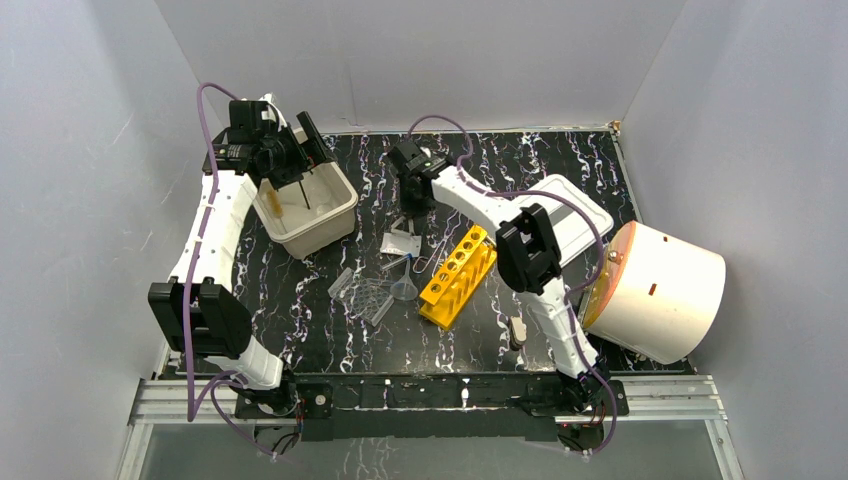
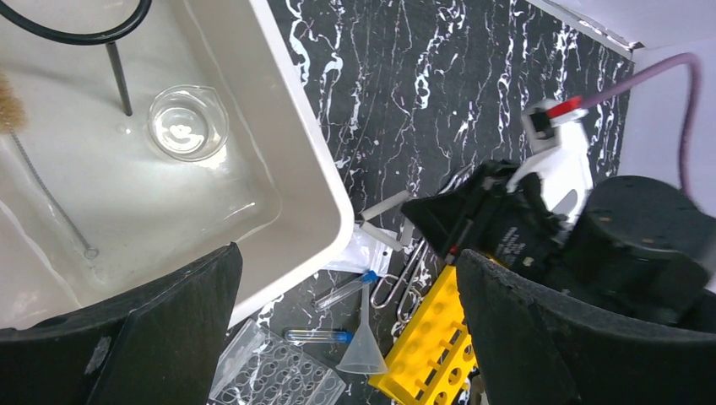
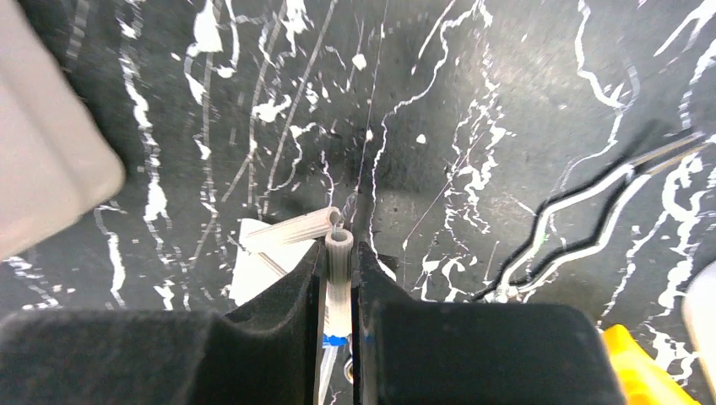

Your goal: Organize the chemistry lab equipment

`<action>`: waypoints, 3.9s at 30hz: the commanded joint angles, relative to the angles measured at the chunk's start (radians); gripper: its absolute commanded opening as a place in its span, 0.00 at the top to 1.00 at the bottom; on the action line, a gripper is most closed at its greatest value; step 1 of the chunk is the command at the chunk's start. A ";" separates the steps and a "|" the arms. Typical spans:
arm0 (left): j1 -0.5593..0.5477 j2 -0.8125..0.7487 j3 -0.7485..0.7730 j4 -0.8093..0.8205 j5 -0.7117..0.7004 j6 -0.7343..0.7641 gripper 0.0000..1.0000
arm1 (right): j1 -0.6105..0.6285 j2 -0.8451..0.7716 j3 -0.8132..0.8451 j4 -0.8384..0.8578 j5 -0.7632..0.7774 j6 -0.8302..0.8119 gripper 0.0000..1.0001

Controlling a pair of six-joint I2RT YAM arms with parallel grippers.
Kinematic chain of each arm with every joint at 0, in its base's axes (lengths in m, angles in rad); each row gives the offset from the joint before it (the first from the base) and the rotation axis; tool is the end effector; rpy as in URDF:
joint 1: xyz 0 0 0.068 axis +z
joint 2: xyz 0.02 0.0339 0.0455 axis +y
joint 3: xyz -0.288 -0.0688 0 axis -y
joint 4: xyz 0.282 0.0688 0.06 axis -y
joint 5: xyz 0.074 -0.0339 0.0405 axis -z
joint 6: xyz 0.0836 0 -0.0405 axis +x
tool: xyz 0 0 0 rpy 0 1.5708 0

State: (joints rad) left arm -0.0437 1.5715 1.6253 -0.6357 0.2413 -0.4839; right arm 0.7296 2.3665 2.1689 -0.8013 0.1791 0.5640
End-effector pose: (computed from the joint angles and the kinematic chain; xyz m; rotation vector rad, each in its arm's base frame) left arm 0.4269 -0.0387 0.3913 -0.3374 2.1616 -0.5624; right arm 0.4561 0.3879 0.1871 -0.1448 2.5642 0.2709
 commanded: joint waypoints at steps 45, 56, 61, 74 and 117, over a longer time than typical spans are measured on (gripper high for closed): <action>-0.076 0.019 -0.077 0.109 0.425 0.047 1.00 | -0.137 -0.555 -0.387 0.619 -0.671 -0.140 0.34; 0.143 -0.040 -0.093 0.044 0.276 0.075 1.00 | -0.169 -0.548 -0.356 0.587 -0.644 -0.109 0.31; 0.148 -0.013 -0.115 0.044 0.238 0.076 1.00 | -0.170 -0.538 -0.367 0.577 -0.635 -0.105 0.31; 0.149 0.101 -0.153 0.100 -0.105 0.088 1.00 | -0.170 -0.519 -0.393 0.564 -0.605 -0.097 0.31; 0.148 0.161 -0.169 0.217 -0.260 0.044 0.58 | -0.081 -0.458 -0.318 0.400 -0.342 -0.218 0.31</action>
State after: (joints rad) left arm 0.1032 1.8492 1.4128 -0.3515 -0.0368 -0.4244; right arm 0.6064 1.9198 1.8240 -0.3664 -0.2569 0.4084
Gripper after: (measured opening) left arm 0.392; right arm 0.690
